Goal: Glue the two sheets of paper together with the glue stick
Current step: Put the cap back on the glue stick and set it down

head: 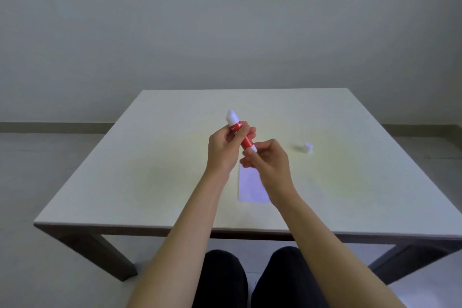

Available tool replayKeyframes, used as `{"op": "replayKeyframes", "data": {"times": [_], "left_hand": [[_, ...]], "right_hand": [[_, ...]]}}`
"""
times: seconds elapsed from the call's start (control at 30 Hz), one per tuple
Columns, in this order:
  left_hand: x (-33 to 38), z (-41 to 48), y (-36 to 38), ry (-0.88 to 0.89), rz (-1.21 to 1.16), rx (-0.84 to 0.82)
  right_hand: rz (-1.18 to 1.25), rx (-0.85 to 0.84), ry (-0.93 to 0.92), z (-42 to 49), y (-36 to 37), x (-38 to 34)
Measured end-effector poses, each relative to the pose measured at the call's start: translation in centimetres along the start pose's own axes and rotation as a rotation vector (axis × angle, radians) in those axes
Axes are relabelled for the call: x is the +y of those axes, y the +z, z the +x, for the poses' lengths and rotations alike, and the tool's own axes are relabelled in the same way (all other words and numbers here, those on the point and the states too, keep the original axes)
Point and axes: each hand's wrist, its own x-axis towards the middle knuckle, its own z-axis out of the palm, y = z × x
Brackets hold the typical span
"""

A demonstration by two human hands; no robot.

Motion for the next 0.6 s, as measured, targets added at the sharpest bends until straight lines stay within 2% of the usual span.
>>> {"op": "replayKeyframes", "data": {"times": [0.07, 0.13, 0.17, 0.2, 0.27, 0.3, 0.37, 0.4, 0.43, 0.53, 0.6], "left_hand": [[-0.2, 0.0, 0.0, -0.004, 0.006, 0.001], [-0.4, 0.0, 0.0, -0.002, 0.015, 0.004], [-0.5, 0.0, -0.1, -0.001, 0.017, 0.006], [-0.5, 0.0, -0.2, -0.003, 0.019, 0.012], [-0.5, 0.0, -0.5, -0.017, 0.007, 0.014], [-0.5, 0.0, -0.6, -0.025, -0.007, 0.005], [-0.5, 0.0, -0.6, -0.021, 0.002, -0.003], [-0.6, 0.1, -0.5, -0.014, 0.025, 0.007], [-0.7, 0.1, -0.4, -0.014, 0.045, 0.028], [-1.1, 0.1, 0.2, -0.008, 0.108, 0.103], [-1.3, 0.0, 0.6, 0.029, 0.201, 0.146]], "right_hand": [[-0.453, 0.108, -0.289, -0.2, 0.2, 1.0], [-0.568, 0.103, -0.335, -0.2, 0.2, 1.2], [-0.512, 0.079, -0.241, -0.1, 0.1, 1.1], [-0.361, 0.032, -0.050, 0.1, 0.1, 0.5], [0.115, -0.154, 0.417, 0.6, -0.1, -0.6], [0.270, -0.235, 0.568, 0.8, -0.5, -0.9], [0.400, -0.266, 0.623, 1.0, -1.0, -0.7], [0.395, -0.226, 0.557, 0.9, -0.8, -0.5], [0.279, -0.156, 0.402, 0.7, -0.6, 0.0], [-0.523, 0.146, -0.256, -0.1, 0.3, 1.8], [-0.884, 0.272, -0.606, 0.0, 0.2, 2.6]]}}
